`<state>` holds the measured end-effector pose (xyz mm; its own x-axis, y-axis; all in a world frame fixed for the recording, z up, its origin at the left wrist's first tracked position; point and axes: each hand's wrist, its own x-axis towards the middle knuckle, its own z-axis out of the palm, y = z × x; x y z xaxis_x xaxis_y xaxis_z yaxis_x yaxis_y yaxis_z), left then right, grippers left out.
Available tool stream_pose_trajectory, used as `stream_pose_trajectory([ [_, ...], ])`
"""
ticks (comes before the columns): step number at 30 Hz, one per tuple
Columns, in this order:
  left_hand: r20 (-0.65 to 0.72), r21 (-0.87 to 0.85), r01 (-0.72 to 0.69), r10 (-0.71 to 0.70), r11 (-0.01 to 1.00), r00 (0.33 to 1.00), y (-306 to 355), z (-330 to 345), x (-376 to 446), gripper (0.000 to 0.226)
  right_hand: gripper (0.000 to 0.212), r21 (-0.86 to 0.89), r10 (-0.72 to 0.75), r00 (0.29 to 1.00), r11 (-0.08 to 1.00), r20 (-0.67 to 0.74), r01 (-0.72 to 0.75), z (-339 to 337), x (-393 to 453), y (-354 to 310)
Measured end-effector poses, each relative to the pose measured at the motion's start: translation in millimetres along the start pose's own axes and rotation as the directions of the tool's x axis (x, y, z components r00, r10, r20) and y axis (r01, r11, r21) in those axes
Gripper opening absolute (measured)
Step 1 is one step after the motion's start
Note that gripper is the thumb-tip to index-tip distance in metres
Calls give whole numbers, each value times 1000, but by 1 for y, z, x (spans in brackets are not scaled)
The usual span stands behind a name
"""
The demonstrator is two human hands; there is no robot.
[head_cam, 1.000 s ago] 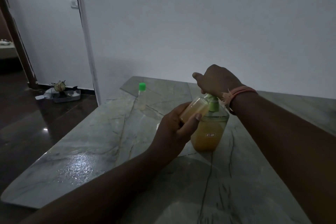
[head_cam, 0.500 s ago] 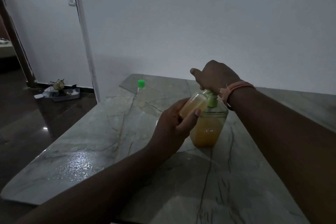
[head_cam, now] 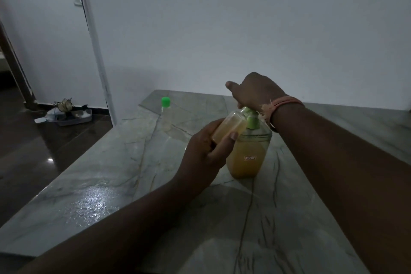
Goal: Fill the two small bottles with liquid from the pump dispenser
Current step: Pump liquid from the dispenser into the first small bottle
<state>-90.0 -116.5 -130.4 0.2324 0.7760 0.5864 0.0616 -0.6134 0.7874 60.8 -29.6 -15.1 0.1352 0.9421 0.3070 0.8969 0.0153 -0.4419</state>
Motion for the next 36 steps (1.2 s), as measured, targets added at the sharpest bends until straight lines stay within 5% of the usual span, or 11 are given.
stream_pose_trajectory([
  [12,7,-25,46,-46,999,999,5,1,-3,23,48,-80,-7,1000,997,29,10,-3,1,-5],
  [24,5,-29,63,-62,998,998,0,3,-2,52,53,-99,-9,998,995,64,15,0,5,1],
  [31,6,-36,79,-79,996,997,-6,5,2,34,61,-19,9,1000,1000,11,-9,8,9,9],
  [36,3,-22,93,-93,995,996,-3,5,1,48,53,-77,-18,999,997,33,21,5,9,6],
])
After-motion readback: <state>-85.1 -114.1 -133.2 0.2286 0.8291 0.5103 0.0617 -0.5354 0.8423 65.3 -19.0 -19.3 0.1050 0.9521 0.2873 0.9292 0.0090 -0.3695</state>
